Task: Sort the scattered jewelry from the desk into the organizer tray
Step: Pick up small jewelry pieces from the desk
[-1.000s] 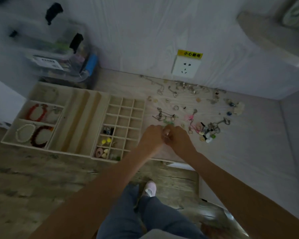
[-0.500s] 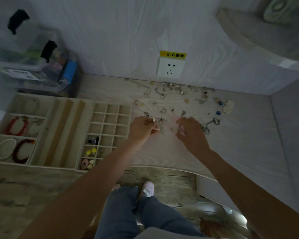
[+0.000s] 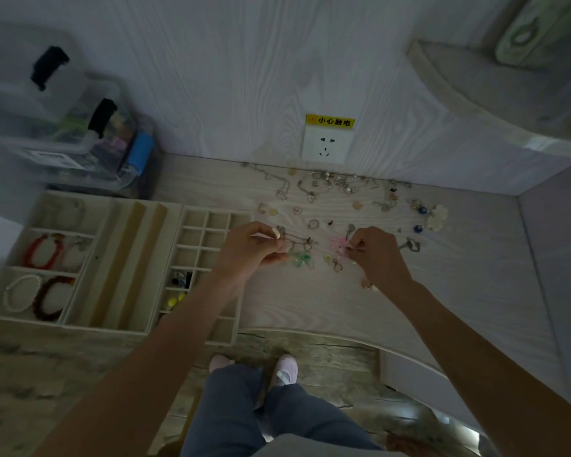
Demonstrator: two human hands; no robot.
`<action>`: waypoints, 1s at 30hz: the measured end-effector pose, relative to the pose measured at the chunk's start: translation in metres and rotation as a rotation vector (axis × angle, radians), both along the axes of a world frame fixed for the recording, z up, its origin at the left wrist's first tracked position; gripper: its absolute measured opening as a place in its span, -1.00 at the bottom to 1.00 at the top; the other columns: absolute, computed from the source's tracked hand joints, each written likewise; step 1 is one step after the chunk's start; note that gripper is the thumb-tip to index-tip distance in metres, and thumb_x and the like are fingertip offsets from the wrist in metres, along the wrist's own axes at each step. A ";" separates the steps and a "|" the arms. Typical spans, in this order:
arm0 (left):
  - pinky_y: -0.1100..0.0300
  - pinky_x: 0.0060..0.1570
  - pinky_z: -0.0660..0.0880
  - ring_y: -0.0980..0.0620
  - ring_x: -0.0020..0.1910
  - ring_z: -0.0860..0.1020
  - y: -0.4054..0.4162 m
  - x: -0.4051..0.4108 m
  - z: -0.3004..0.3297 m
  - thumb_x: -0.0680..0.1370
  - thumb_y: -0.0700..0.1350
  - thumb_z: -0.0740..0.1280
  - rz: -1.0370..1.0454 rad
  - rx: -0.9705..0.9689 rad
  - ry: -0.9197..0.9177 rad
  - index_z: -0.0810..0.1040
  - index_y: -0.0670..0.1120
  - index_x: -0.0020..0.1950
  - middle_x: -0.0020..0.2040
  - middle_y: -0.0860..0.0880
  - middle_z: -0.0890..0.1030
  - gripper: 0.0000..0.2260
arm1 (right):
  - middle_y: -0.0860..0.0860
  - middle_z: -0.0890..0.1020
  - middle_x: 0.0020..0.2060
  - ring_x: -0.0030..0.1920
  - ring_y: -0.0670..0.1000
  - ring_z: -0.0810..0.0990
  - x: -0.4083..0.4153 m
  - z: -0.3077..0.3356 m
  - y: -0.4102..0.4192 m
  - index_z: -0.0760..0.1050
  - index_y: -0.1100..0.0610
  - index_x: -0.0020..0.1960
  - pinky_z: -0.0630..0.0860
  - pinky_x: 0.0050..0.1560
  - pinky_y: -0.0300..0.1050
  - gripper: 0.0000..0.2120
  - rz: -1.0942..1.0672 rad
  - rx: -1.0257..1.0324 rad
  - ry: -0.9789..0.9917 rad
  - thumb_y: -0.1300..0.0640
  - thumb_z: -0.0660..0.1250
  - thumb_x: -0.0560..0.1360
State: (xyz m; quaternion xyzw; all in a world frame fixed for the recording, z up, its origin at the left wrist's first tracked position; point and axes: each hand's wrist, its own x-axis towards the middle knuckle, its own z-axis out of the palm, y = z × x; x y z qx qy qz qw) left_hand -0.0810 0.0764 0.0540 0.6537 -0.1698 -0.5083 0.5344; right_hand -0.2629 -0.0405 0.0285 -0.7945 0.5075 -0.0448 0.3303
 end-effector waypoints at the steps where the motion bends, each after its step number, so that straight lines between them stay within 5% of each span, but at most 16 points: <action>1: 0.29 -0.37 0.57 0.03 -0.39 0.65 0.002 0.003 0.001 0.47 -0.42 0.34 0.010 -0.004 0.007 0.49 -0.24 -0.23 -0.40 -0.07 0.65 -0.87 | 0.23 0.60 -0.08 -0.06 0.15 0.57 0.001 0.002 0.001 0.56 0.35 -0.12 0.42 -0.06 -0.20 -0.89 -0.025 0.012 -0.045 0.29 0.41 0.43; 5: 0.26 -0.34 0.57 0.11 -0.38 0.64 0.012 0.020 0.002 0.50 -0.29 0.36 0.020 0.041 -0.025 0.51 -0.14 -0.26 -0.41 0.00 0.64 -0.85 | 0.07 0.54 -0.28 -0.22 0.00 0.50 0.013 0.006 -0.002 0.46 0.15 -0.31 0.27 -0.36 -0.39 -0.80 -0.023 0.048 -0.018 0.20 0.44 0.42; 10: 0.42 -0.44 0.46 0.22 -0.49 0.50 0.017 0.030 0.007 0.59 -0.21 0.26 0.064 0.075 -0.165 0.49 -0.13 -0.32 -0.36 -0.01 0.56 -0.74 | 0.11 0.58 -0.26 -0.20 0.06 0.56 0.030 0.013 -0.006 0.48 0.26 -0.21 0.37 -0.22 -0.18 -0.76 -0.051 0.120 -0.065 0.09 0.38 0.48; 14: 0.45 -0.39 0.48 0.24 -0.45 0.52 0.020 0.038 0.018 0.60 -0.24 0.22 0.023 0.054 -0.124 0.46 -0.14 -0.31 -0.24 -0.12 0.54 -0.73 | 0.17 0.64 -0.22 -0.27 0.04 0.67 0.057 0.030 0.006 0.42 0.19 -0.16 0.62 -0.21 -0.17 -0.89 -0.290 0.629 -0.523 0.32 0.29 0.52; 18: 0.46 -0.37 0.46 0.22 -0.36 0.52 0.032 0.049 0.023 0.57 -0.29 0.25 -0.110 0.035 -0.242 0.52 -0.22 -0.12 -0.23 -0.14 0.54 -0.90 | 0.17 0.59 -0.20 -0.26 0.06 0.61 0.089 0.046 0.023 0.40 0.24 0.04 0.60 -0.32 -0.22 -0.81 -0.352 0.948 -0.649 0.44 0.23 0.49; 23: 0.47 -0.41 0.38 0.24 -0.45 0.49 0.044 0.061 0.025 0.55 -0.14 0.32 -0.292 0.056 -0.690 0.56 -0.12 -0.06 -0.33 0.06 0.57 -0.93 | 0.05 0.51 -0.35 -0.42 -0.08 0.44 0.125 0.050 0.045 0.47 0.16 -0.17 0.42 -0.41 -0.29 -0.91 -0.026 0.880 -0.471 0.22 0.35 0.49; 26: 0.48 -0.44 0.34 0.27 -0.50 0.47 0.050 0.066 0.026 0.55 -0.09 0.32 -0.307 0.071 -0.743 0.54 -0.09 -0.14 -0.42 0.15 0.51 -0.89 | 0.04 0.55 -0.34 -0.43 -0.13 0.45 0.139 0.049 0.053 0.52 0.15 -0.13 0.39 -0.37 -0.31 -0.94 0.179 0.779 -0.477 0.23 0.40 0.45; 30: 0.48 -0.41 0.39 0.29 -0.47 0.51 0.056 0.080 0.023 0.53 -0.12 0.36 -0.295 0.083 -0.686 0.59 -0.11 -0.11 -0.34 0.05 0.63 -0.92 | -0.05 0.54 -0.43 -0.45 -0.18 0.47 0.153 0.045 0.057 0.51 0.13 -0.25 0.41 -0.40 -0.36 -0.87 0.198 0.643 -0.484 0.22 0.41 0.45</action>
